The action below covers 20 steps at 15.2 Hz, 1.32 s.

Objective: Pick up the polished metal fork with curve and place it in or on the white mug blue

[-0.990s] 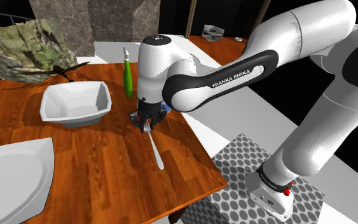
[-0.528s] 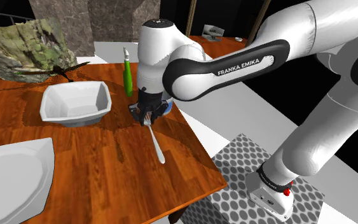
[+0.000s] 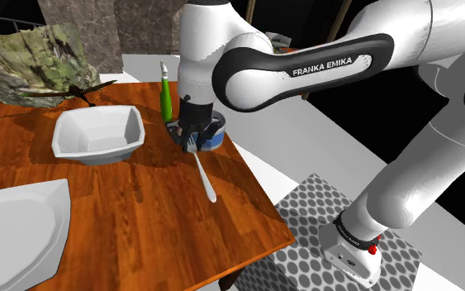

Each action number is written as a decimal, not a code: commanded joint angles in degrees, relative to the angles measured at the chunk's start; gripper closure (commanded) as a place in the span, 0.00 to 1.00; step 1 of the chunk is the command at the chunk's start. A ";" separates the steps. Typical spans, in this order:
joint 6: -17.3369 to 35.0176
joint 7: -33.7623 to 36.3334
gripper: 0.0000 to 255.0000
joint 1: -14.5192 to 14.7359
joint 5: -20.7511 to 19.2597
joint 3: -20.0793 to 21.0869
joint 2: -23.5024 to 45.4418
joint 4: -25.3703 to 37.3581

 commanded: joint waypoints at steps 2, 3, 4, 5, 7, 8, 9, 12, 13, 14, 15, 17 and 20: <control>-2.30 -0.41 1.00 -0.08 0.43 -0.05 -0.50 1.91; -2.68 -0.47 1.00 -0.09 0.49 -0.06 -0.57 2.24; -2.70 -1.66 1.00 -0.71 0.33 -0.67 -0.23 2.59; -2.74 -2.82 1.00 -1.32 0.14 -1.27 0.18 3.00; -2.88 -5.05 1.00 -2.54 -0.34 -2.40 1.17 4.05; -2.98 -6.12 1.00 -3.12 -0.62 -2.96 1.76 4.67; -3.10 -7.17 1.00 -3.69 -0.93 -3.50 2.40 5.37; -3.60 -10.16 1.00 -5.33 -1.98 -5.02 4.64 7.88; -3.82 -11.11 1.00 -5.83 -2.36 -5.52 5.49 8.87; -4.07 -12.04 1.00 -6.31 -2.77 -6.01 6.39 9.93; -4.35 -12.95 1.00 -6.76 -3.18 -6.49 7.35 11.07; -5.00 -14.73 1.00 -7.60 -4.04 -7.43 9.40 13.58; -6.43 -17.59 1.00 -8.78 -5.56 -8.93 13.29 18.60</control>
